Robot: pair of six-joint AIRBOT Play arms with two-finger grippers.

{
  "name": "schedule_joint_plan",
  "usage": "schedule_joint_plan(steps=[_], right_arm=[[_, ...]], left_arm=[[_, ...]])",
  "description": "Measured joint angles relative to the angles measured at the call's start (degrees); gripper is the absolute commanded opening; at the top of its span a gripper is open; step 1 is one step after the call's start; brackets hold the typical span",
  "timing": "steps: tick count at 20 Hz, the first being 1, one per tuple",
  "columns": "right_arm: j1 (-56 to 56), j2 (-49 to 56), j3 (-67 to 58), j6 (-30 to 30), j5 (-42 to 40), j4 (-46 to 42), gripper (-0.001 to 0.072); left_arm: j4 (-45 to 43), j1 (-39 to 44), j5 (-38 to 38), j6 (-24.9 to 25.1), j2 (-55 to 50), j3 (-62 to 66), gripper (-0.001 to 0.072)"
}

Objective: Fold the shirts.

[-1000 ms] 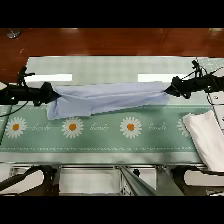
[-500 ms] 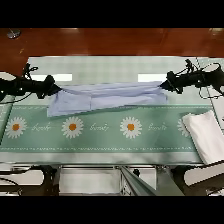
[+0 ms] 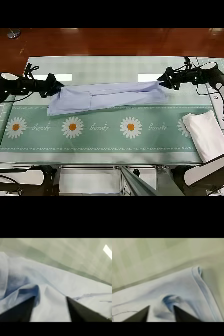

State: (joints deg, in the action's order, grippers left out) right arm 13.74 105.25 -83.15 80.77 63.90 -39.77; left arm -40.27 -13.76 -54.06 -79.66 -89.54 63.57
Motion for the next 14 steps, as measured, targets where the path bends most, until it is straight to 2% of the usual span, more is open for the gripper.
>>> schedule_joint_plan(steps=[3,6,10,14], right_arm=[[3.08,-0.02,-2.56,-0.63,4.15,-1.09,0.0615],[7.65,-0.68,-3.89,0.59,9.14,-6.91,0.0615],[9.62,-0.02,-3.48,2.62,12.70,-13.90,0.0616],[6.82,2.71,-3.28,2.14,14.05,-13.42,0.0615]], left_arm=[[-4.55,-2.64,-6.25,0.52,0.09,3.32,0.0704],[-12.96,-8.07,-12.24,-2.82,2.38,5.55,0.0704],[-17.59,-10.99,-9.79,-4.81,10.01,0.85,0.0704],[-18.97,-5.35,-4.04,-5.01,18.32,-6.75,0.0704]])
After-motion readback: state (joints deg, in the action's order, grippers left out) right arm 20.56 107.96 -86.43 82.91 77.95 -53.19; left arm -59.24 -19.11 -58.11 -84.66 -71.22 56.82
